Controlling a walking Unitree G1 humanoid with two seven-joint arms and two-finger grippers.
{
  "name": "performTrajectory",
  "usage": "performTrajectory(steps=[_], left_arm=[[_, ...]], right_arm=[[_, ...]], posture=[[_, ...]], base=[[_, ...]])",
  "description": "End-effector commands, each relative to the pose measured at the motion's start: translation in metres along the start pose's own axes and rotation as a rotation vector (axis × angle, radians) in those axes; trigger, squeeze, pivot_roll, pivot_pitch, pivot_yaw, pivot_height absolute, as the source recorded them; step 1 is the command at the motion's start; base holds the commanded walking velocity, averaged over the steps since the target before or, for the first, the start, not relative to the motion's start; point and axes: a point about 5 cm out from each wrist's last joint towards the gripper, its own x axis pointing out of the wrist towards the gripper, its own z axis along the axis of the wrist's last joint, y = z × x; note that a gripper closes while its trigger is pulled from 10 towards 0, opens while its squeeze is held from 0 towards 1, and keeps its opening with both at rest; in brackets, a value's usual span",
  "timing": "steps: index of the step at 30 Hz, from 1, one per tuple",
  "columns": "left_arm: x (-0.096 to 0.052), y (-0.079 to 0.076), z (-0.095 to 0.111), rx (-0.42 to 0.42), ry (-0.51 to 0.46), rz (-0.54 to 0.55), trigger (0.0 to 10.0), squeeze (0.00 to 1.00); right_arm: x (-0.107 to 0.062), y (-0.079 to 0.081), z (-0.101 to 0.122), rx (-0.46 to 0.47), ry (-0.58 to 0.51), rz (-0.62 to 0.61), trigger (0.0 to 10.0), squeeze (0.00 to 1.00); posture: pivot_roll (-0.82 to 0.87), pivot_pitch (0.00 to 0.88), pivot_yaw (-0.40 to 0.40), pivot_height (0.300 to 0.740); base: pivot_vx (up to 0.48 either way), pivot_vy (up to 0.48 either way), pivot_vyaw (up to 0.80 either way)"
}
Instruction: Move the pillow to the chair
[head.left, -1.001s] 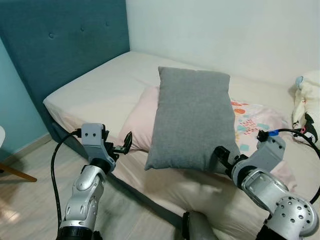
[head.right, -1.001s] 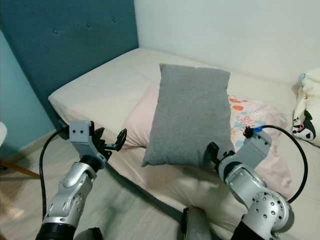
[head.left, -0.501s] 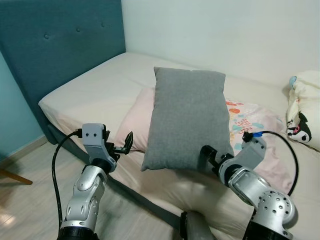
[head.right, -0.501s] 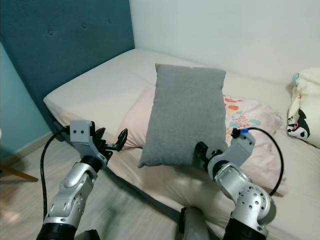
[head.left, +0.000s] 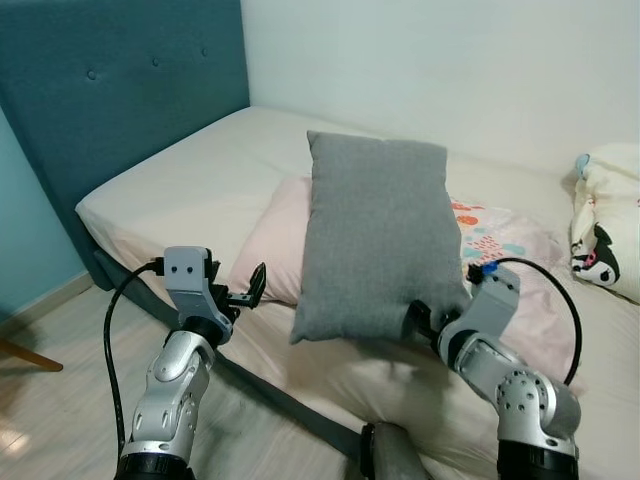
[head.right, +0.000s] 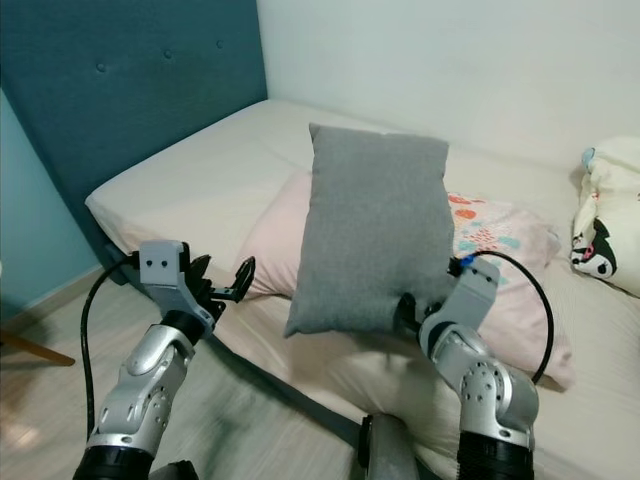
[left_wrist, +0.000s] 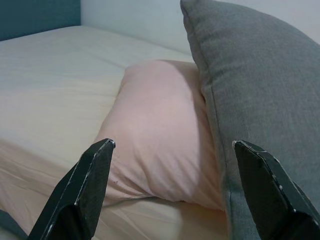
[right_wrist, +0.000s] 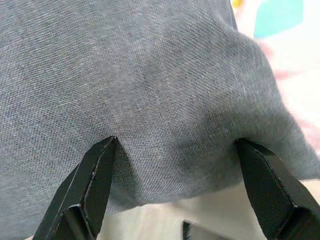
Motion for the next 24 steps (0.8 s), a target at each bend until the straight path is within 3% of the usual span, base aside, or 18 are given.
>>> performTrajectory(steps=[1,7,8,9,24], left_arm=[[0.001,0.0,0.002,-0.003,0.0,-0.005,10.0,0.0],[0.001,0.0,0.002,-0.001,-0.001,-0.004,10.0,0.0],[0.001,0.0,0.003,-0.001,-0.002,-0.005,10.0,0.0],[0.001,0.0,0.003,-0.002,-0.002,-0.005,10.0,0.0],[0.002,-0.002,0.003,-0.009,-0.004,-0.007,10.0,0.0]], right_arm=[[0.003,0.002,0.002,-0.035,-0.014,-0.004,10.0,0.0],[0.004,0.011,0.008,-0.067,-0.042,0.037,10.0,0.0],[0.004,0.013,0.009,-0.071,-0.048,0.056,0.9,0.0],[0.004,0.015,0.009,-0.076,-0.05,0.068,0.0,0.0],[0.007,0.013,0.017,-0.078,-0.09,0.1,0.0,0.0]], posture=[[-0.09,0.01,-0.024,0.3],[-0.09,0.013,-0.023,0.3],[-0.09,0.014,-0.025,0.3],[-0.09,0.015,-0.026,0.3],[-0.1,0.019,-0.03,0.3]], base=[[0.0,0.0,0.0],[0.0,0.0,0.0],[0.0,0.0,0.0],[0.0,0.0,0.0],[0.0,0.0,0.0]])
